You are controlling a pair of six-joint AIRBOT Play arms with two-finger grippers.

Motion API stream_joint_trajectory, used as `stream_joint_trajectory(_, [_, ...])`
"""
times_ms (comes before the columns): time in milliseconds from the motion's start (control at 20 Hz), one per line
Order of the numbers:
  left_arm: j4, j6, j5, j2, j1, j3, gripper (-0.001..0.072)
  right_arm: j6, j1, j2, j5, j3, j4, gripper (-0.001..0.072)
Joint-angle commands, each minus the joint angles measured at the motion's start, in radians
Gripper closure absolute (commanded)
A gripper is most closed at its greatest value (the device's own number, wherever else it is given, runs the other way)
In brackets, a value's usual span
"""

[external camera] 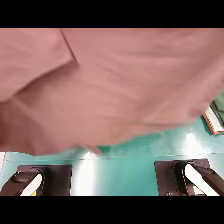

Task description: Fold the shirts.

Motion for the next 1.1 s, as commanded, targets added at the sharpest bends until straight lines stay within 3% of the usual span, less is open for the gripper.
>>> stream_joint_trajectory(0, [0.003, 0.001, -0.047, -0.121, 0.0, -0.203, 0.0683, 0.018, 0.006, -0.121, 0.066, -0.059, -0.005, 0.0698])
stream_joint_trajectory(200, [-0.013, 0.028, -0.018, -0.373, 0.0, -0.388, 0.0683, 0.017, 0.075, -0.296, 0.042, -0.321, -0.008, 0.0698])
stream_joint_trajectory(350, [-0.051, 0.109, 0.026, -0.592, 0.0, -0.414, 0.0683, 0.017, 0.116, -0.454, -0.055, -0.451, -0.005, 0.0698])
stream_joint_trajectory(450, [-0.081, 0.151, 0.085, -0.687, 0.0, -0.413, 0.0683, 0.018, 0.132, -0.565, -0.109, -0.458, -0.005, 0.0698])
stream_joint_trajectory(650, [-0.084, 0.154, 0.202, -0.747, 0.0, -0.37, 0.0683, 0.019, 0.135, -0.717, -0.134, -0.315, 0.003, 0.0698])
stream_joint_trajectory(850, [-0.08, 0.154, 0.01, -0.746, 0.0, -0.303, 0.0683, -0.005, 0.132, -0.722, -0.069, -0.225, -0.071, 0.0698])
stream_joint_trajectory(1050, [-0.078, 0.145, -0.074, -0.746, 0.0, -0.409, 0.0683, -0.009, 0.127, -0.656, -0.042, -0.374, -0.2, 0.0698])
